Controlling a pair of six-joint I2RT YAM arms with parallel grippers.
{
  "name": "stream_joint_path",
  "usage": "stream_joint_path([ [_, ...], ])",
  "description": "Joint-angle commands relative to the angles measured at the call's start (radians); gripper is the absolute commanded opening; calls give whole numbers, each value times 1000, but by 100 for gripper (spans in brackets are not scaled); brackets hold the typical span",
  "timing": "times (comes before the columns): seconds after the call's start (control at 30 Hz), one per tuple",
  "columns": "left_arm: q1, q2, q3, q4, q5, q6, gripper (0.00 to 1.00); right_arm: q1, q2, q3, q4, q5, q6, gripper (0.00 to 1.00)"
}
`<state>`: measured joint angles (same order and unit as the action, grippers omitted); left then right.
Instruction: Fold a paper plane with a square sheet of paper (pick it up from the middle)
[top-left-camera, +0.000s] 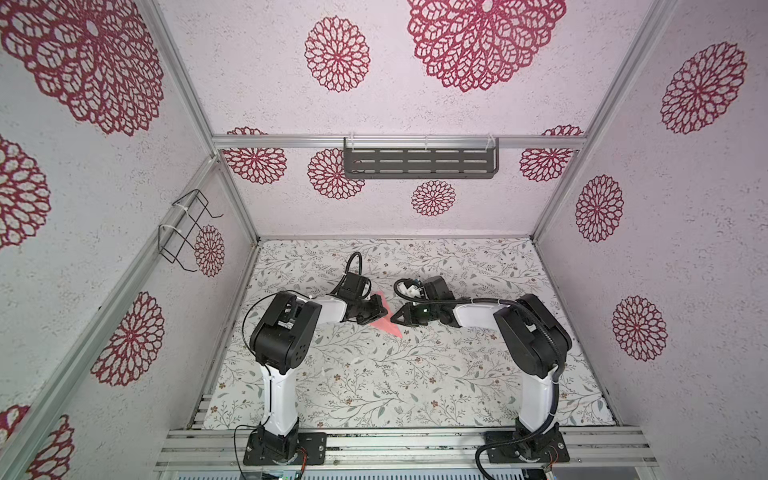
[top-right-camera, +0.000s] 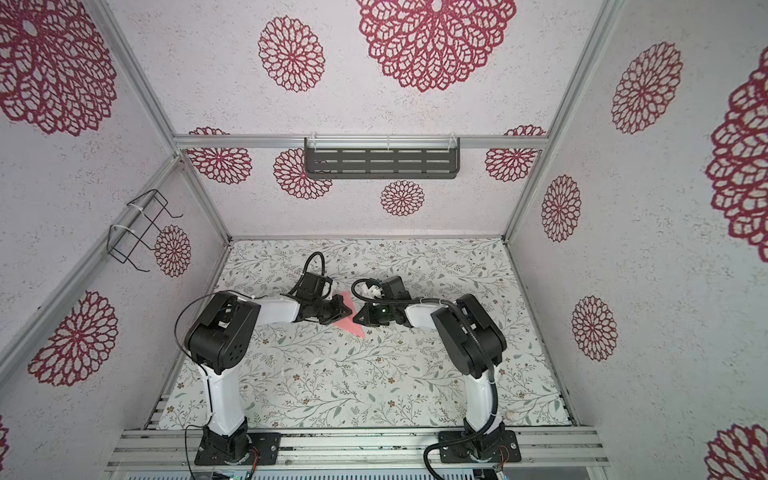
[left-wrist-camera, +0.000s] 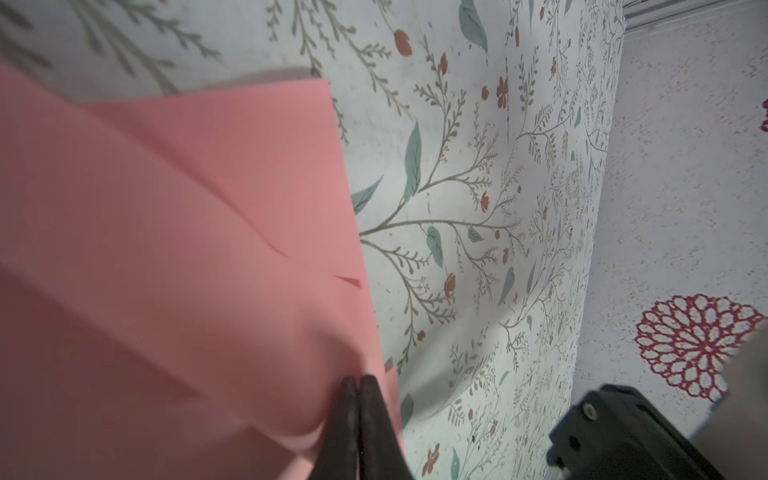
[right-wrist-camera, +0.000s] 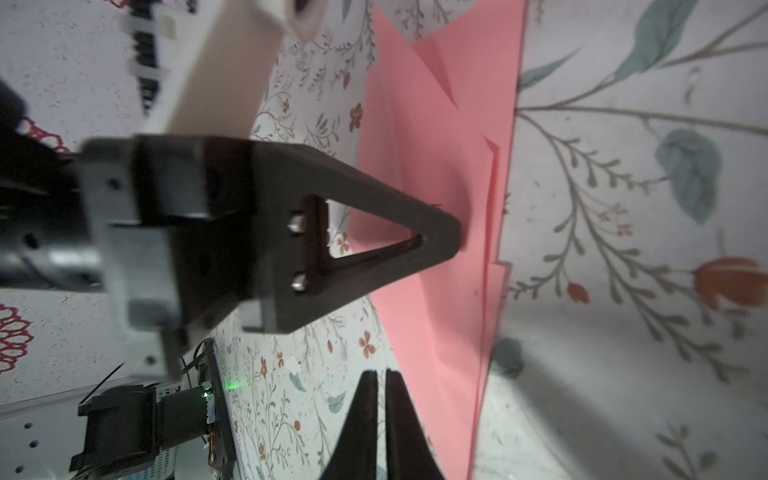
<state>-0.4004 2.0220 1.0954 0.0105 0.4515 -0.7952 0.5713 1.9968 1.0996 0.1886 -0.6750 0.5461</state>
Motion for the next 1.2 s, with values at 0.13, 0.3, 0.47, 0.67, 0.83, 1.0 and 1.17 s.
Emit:
stream_joint_path([
  [0.13, 12, 25, 21, -54, 15, 32, 8, 0, 46, 22, -40, 35, -1, 10],
  [0.3, 18, -46, 71, -101, 27, 105, 16, -1, 67, 21, -111, 81, -22, 8],
  [0.47, 15, -132, 23, -11, 67, 116, 24, -3, 78, 21, -130, 97, -23, 8],
  [0.67, 16, -91, -62, 112, 92, 66, 21, -5, 82, 26, -136, 98, -14, 8],
  [0.83, 18, -69, -76, 128, 72, 63, 17, -5, 84, 32, -141, 97, -14, 8],
  [1.0, 32, -2, -81, 128, 34, 65, 17, -6, 86, 34, -146, 98, -15, 8],
  [1.17, 65, 16, -114, 165, -9, 29, 22, -11, 89, 36, -155, 97, -17, 8],
])
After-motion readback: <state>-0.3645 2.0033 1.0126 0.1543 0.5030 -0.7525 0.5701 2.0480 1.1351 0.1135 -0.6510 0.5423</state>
